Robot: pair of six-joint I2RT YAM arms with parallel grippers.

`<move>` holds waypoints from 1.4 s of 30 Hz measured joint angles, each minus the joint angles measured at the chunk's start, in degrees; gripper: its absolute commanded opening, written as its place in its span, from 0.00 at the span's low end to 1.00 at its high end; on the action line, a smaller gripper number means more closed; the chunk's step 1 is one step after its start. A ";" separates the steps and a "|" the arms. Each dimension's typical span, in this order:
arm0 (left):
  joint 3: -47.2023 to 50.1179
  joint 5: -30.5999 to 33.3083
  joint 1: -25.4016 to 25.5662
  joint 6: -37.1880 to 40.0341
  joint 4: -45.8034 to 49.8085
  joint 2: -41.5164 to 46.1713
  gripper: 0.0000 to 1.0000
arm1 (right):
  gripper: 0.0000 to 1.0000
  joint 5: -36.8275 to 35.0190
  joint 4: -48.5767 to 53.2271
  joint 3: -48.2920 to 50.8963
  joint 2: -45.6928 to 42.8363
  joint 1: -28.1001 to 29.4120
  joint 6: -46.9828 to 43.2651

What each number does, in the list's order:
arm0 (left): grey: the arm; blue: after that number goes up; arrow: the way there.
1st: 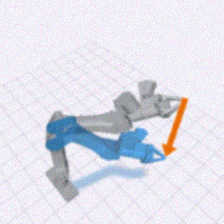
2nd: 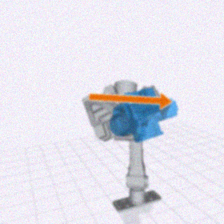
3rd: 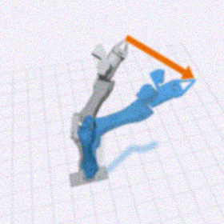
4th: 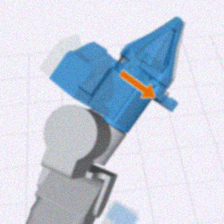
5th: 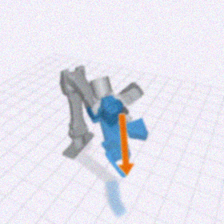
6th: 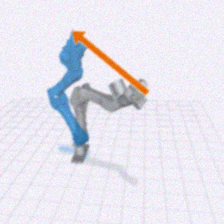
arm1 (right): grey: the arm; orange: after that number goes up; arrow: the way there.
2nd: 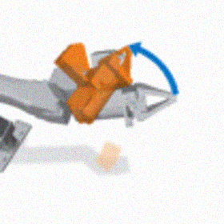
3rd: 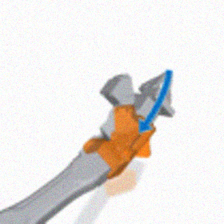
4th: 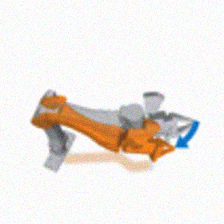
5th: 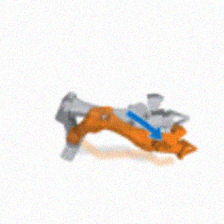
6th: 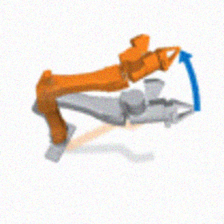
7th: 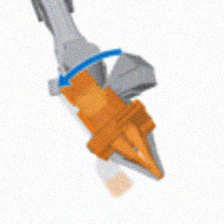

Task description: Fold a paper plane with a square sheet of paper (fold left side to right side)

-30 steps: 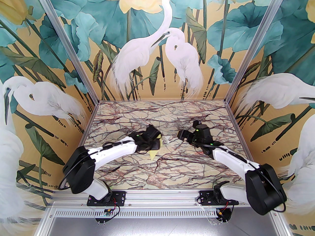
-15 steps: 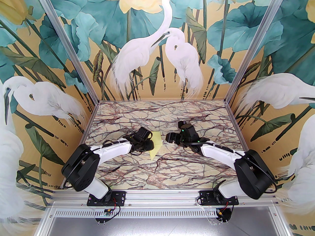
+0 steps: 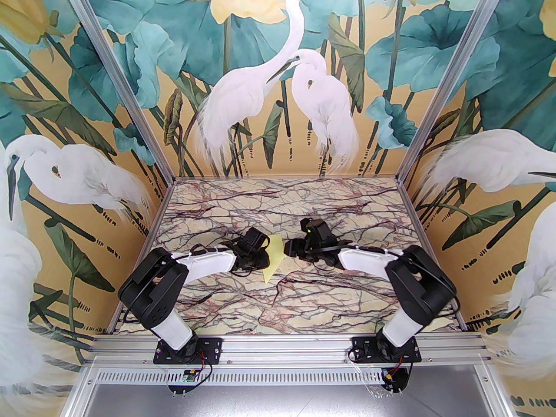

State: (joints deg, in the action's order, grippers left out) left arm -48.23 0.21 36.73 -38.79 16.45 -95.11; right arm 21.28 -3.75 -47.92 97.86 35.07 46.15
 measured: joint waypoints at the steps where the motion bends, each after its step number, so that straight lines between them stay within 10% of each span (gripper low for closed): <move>1: 0.13 -0.02 0.00 -0.02 -0.17 0.09 0.29 | 0.52 0.63 -0.55 -0.09 0.98 0.09 0.52; 42: 6.01 -5.16 -2.40 -3.67 -8.72 3.17 0.29 | 0.49 -0.13 2.10 -7.69 9.68 2.21 5.55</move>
State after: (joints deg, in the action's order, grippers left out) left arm -42.22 -4.95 34.33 -42.46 7.73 -91.94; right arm 21.15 -1.65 -55.61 107.55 37.28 51.70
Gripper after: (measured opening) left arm 0.321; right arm 0.490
